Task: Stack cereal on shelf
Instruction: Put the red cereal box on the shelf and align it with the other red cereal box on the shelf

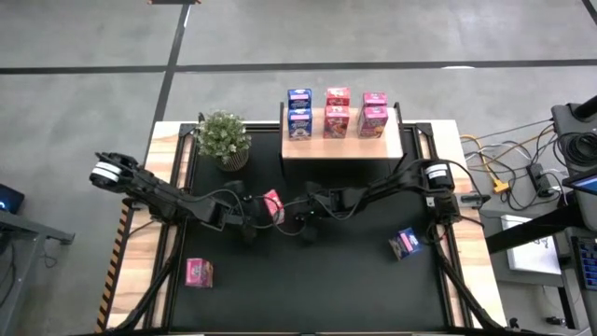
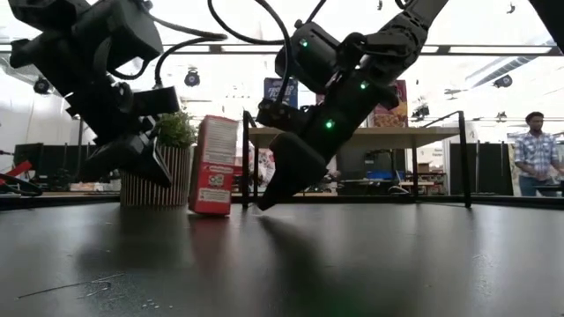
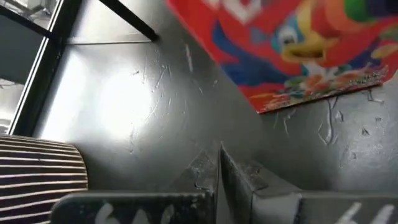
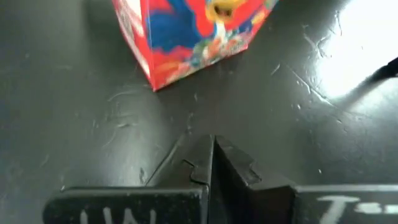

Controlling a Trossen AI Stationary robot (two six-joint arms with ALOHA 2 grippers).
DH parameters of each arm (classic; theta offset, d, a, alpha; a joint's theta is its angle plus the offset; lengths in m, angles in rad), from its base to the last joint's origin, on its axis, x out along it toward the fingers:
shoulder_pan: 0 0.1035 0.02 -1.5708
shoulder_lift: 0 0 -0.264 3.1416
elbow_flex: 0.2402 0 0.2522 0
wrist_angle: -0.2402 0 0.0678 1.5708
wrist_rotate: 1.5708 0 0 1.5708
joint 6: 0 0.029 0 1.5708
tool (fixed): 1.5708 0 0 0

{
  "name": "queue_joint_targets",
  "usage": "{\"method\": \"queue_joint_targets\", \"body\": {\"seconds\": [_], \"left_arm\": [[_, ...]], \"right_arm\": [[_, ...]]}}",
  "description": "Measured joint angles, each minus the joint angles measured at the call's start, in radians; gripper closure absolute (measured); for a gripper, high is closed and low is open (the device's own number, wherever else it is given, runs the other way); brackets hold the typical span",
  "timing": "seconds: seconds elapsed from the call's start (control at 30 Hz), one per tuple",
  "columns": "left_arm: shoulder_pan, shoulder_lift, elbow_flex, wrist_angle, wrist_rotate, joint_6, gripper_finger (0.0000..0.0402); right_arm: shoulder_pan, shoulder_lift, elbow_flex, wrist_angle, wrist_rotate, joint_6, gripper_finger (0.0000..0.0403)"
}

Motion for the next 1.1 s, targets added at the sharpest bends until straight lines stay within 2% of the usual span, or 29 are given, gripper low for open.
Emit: {"method": "queue_joint_targets", "body": {"seconds": [0.3,0.5,0.67,0.83,0.97,1.1], "left_arm": [[-0.001,-0.042,0.0,-0.045,0.001,0.0,0.0402],[-0.005,-0.203,0.0,-0.089,0.012,0.021,0.0402],[-0.007,-0.374,0.0,-0.086,0.104,0.067,0.0402],[-0.008,-0.511,0.0,-0.078,0.104,0.068,0.0402],[-0.008,-0.57,-0.001,-0.059,0.082,0.077,0.0402],[-0.008,-0.601,-0.001,-0.054,0.079,0.092,0.0402]], "right_arm": [[0.0,-0.091,0.0,-0.13,0.0,-0.002,0.0394],[0.0,-0.172,0.002,-0.15,0.001,-0.047,0.0394],[-0.009,-0.236,0.003,-0.138,0.001,-0.135,0.0394],[-0.032,-0.29,0.069,-0.161,-0.002,-0.051,0.0394],[-0.034,-0.296,0.147,-0.21,-0.043,0.023,0.0394],[-0.009,-0.294,0.227,-0.278,-0.045,0.031,0.0394]]}}
